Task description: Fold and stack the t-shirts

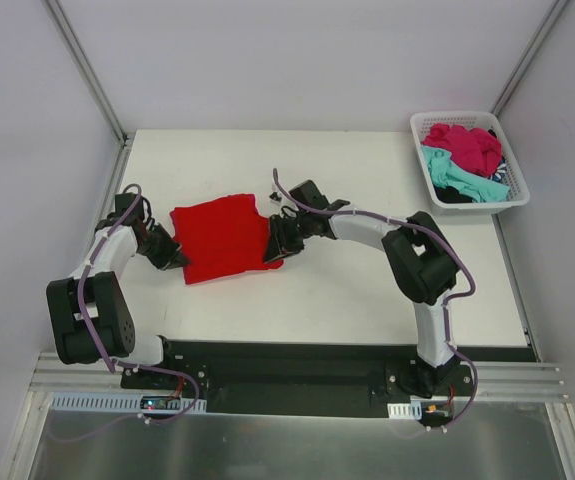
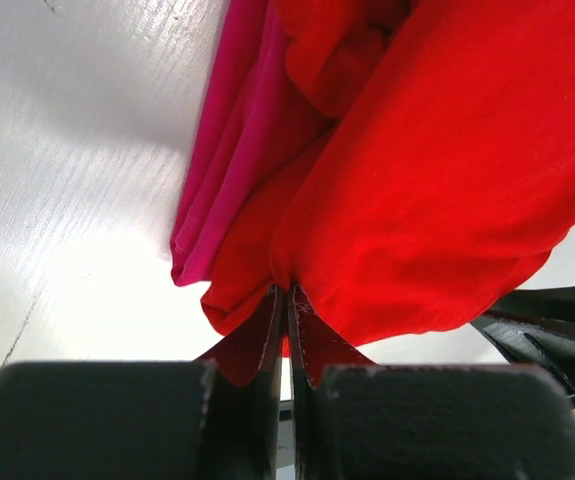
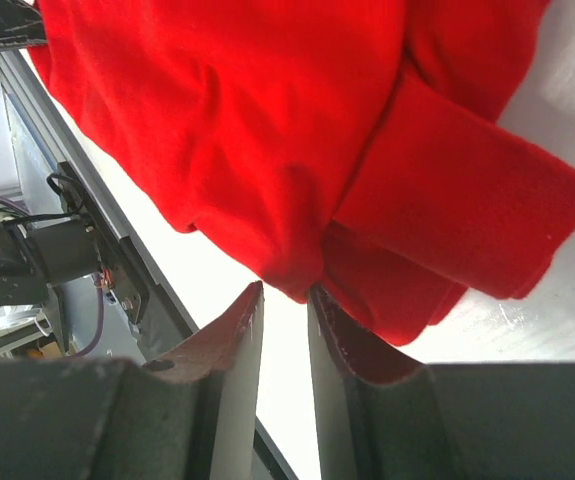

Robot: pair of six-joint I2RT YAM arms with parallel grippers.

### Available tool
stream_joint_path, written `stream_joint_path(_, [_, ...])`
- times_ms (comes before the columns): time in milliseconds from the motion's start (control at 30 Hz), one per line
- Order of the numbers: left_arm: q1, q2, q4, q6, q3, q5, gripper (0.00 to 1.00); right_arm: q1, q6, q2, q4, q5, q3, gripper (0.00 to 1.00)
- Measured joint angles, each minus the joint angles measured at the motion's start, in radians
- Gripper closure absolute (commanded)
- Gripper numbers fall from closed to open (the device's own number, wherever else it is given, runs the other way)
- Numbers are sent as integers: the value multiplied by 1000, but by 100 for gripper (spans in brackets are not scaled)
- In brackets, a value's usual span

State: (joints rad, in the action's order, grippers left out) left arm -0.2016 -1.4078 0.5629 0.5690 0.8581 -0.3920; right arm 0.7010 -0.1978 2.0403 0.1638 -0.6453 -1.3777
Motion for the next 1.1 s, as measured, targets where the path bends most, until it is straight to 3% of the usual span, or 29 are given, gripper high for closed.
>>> stream_joint_path(467, [0, 0, 12, -1, 13, 0, 100, 42, -40, 53, -38, -10, -43, 74])
stream_joint_path(567, [0, 0, 15, -1, 15, 0, 100, 41, -42, 53, -55, -11, -24, 80])
stream_joint_path(667, [0, -1, 18, 0, 16, 0, 100, 41, -40, 53, -56, -11, -12, 98])
stream_joint_path(1100, [0, -2, 22, -1, 20, -1, 100, 9, 48, 53, 24, -10, -18, 99])
